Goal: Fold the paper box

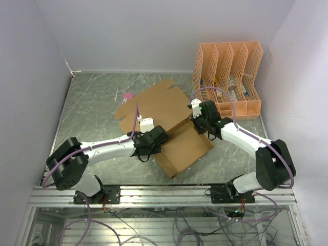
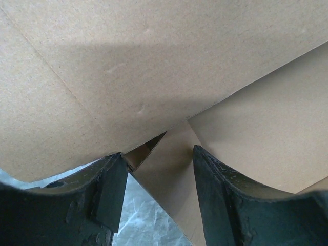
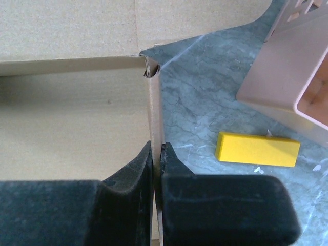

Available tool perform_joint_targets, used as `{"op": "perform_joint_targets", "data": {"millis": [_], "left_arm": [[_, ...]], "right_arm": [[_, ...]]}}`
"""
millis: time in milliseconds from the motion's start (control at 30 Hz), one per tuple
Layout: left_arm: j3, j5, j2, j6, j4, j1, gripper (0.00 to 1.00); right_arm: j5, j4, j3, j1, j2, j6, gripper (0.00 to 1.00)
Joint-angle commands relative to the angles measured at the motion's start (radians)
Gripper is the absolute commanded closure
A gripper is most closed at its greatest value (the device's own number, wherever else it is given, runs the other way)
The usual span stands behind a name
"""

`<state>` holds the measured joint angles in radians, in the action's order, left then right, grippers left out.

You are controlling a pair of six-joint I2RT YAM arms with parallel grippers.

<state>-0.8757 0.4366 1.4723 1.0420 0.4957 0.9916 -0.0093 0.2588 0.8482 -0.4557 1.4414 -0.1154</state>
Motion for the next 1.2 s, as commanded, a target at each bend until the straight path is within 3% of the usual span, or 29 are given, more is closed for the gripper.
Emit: {"op": "perform_joint_targets", "data": {"millis": [0,167,433,800,1167], "left_arm": [[-0.042,-0.020,0.004,0.041,0.004,0.019,0.39],[-0.072,0.000,0.067,0.015,0.048,0.019,0.68],[-0.015,-0.007,0.072,0.075,0.023,0.032,0.87],[-0.038,0.103,0.048,0.244,0.125,0.082,0.93],[-0.026,0.185,0.020,0.340,0.157,0.113,0.93]], "right_arm": [[0.010,-0.085,-0.001,-0.007,-0.033,0.030,1.00],[-0.020,-0.036,0.005,-0.007,0.003,-0.026,1.00],[-0.030,0.075,0.005,-0.008,0.028,-0.164,0.83],[-0.061,0.236,0.029,-0.007,0.018,-0.210,0.66],[-0.109,0.347,-0.016,-0.003,-0.011,-0.311,0.61]]}}
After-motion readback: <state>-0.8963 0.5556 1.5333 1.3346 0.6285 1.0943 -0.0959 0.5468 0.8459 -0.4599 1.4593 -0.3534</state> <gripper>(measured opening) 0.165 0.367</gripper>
